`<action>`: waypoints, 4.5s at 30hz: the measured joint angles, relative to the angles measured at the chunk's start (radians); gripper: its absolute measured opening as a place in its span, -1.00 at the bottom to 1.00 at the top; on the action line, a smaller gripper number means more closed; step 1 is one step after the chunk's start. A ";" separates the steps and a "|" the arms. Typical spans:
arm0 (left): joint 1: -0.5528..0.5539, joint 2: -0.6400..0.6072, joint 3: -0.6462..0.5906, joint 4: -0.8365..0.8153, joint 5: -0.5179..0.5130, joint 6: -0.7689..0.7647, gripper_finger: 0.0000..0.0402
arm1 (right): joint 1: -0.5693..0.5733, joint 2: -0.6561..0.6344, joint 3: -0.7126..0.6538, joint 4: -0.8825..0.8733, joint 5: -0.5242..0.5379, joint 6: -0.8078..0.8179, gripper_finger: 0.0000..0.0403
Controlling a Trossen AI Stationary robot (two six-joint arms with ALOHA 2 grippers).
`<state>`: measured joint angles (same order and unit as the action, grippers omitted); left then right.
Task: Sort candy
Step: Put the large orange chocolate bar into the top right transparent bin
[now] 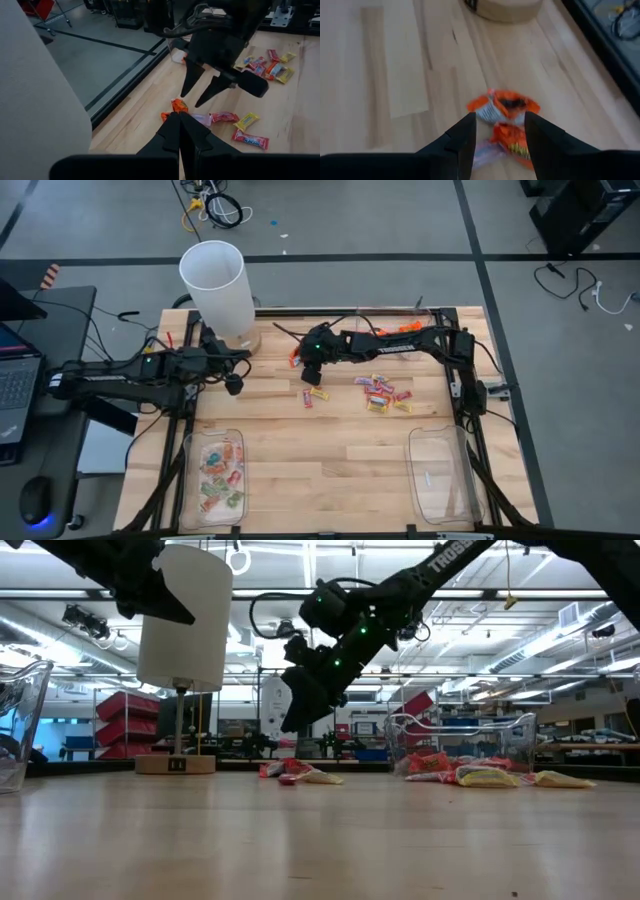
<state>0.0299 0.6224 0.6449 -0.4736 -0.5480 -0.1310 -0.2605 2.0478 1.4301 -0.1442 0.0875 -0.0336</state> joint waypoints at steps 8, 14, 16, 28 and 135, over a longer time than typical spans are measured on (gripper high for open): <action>0.000 0.009 0.000 -0.004 0.000 0.000 -1.00 | -0.024 0.032 0.000 0.008 -0.005 0.148 -0.09; 0.000 0.029 0.000 -0.005 0.000 0.000 -1.00 | -0.025 0.030 0.001 0.023 0.003 0.115 -0.04; 0.000 0.035 0.000 -0.002 0.000 0.000 -1.00 | -0.027 0.030 0.001 0.020 -0.013 0.131 -0.05; 0.000 0.049 0.000 0.000 0.000 -0.001 -1.00 | -0.051 0.054 0.000 -0.004 -0.054 0.386 -0.06; 0.297 1.178 0.442 0.271 0.288 -0.161 -0.37 | 0.233 -0.890 -0.482 -0.186 0.067 0.296 -0.41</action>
<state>0.3266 1.8003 1.0867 -0.2031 -0.2598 -0.2924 -0.0273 1.1580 0.9478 -0.3302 0.1543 0.2623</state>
